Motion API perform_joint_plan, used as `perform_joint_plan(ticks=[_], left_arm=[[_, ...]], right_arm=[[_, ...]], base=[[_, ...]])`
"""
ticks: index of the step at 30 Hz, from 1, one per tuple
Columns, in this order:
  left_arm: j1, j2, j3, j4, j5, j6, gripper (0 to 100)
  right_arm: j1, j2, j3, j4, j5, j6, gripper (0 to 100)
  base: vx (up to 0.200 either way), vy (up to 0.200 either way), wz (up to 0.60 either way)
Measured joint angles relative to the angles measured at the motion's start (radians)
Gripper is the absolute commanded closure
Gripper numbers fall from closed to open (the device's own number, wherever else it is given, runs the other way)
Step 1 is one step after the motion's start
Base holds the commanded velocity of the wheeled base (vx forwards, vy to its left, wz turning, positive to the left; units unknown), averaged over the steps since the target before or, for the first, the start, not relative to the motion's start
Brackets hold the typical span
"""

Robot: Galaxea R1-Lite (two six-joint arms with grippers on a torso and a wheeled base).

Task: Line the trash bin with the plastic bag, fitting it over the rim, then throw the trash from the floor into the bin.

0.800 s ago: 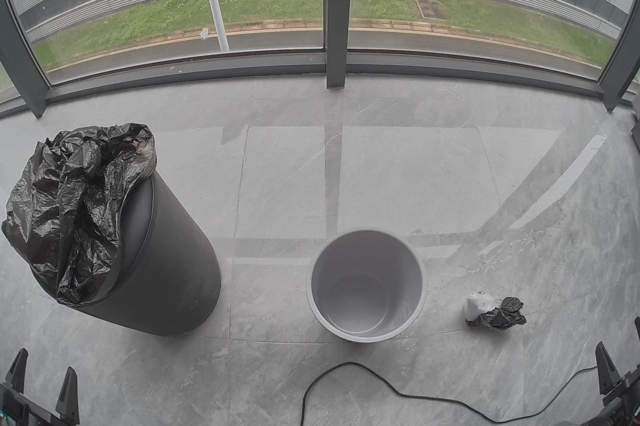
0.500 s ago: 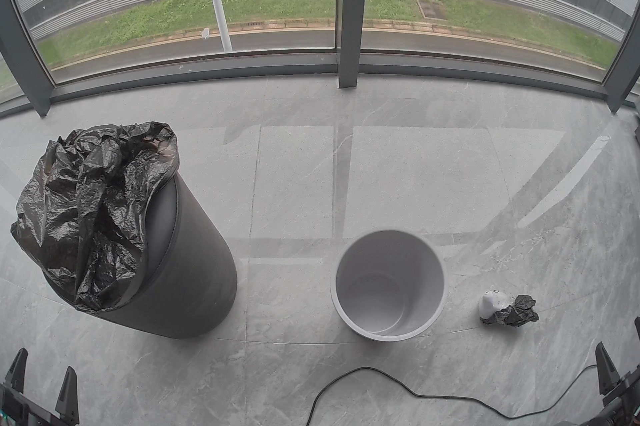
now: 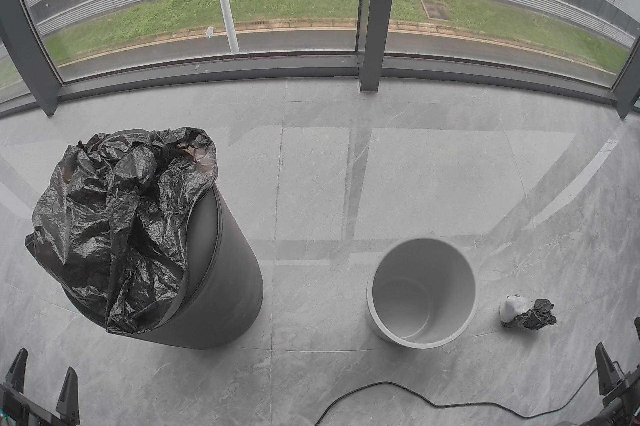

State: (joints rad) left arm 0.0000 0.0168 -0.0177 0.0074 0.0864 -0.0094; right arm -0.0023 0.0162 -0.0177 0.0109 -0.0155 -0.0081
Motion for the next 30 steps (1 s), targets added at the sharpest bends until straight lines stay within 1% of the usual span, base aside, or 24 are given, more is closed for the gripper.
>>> perform_joint_plan(ticks=[24,30], left_arm=[[-0.002,0.000,0.000,-0.011,-0.002,-0.001,0],[-0.002,0.000,0.000,-0.002,-0.017,0.006,0]], right_arm=[[0.001,0.000,0.000,0.000,0.000,0.008,0],[0.001,0.000,0.000,0.000,0.000,0.009,0]], base=[[0.000,0.000,0.00],[0.000,0.000,0.00]])
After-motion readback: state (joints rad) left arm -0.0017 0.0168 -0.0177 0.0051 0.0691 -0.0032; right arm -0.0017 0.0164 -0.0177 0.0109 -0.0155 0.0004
